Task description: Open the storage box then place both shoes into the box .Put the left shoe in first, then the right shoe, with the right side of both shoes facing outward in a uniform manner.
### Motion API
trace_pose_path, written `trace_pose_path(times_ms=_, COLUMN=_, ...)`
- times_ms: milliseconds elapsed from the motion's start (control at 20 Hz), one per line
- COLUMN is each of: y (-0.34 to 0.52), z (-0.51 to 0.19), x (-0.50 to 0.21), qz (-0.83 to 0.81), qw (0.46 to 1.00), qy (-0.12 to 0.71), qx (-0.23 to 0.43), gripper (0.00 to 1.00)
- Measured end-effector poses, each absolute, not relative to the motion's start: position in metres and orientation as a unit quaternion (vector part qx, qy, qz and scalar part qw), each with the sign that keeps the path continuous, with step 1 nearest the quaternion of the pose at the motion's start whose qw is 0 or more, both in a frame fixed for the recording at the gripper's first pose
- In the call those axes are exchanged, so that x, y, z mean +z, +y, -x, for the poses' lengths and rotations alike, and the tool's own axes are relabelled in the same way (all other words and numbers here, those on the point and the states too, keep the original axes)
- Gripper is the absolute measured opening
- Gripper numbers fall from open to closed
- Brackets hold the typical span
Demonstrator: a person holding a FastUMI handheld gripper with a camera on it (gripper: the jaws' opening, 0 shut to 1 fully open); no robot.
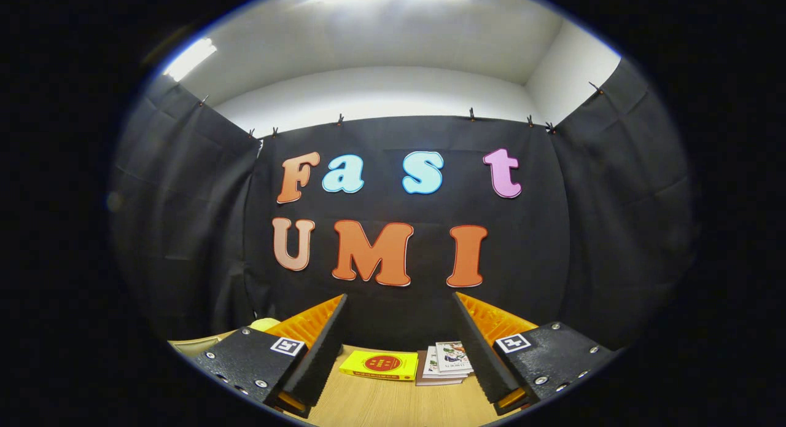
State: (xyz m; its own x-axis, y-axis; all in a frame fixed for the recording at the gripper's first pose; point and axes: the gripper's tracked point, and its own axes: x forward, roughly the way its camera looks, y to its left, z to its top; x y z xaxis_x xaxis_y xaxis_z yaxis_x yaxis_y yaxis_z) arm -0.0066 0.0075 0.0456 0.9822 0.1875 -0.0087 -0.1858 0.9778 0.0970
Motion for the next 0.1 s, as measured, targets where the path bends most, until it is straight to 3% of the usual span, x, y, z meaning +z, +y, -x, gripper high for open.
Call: trace_pose_path(times_ms=100, y=0.0111, z=0.005, x=0.0468, qz=-0.049, qw=0.994, qy=0.008, qx=0.097, gripper=0.97)
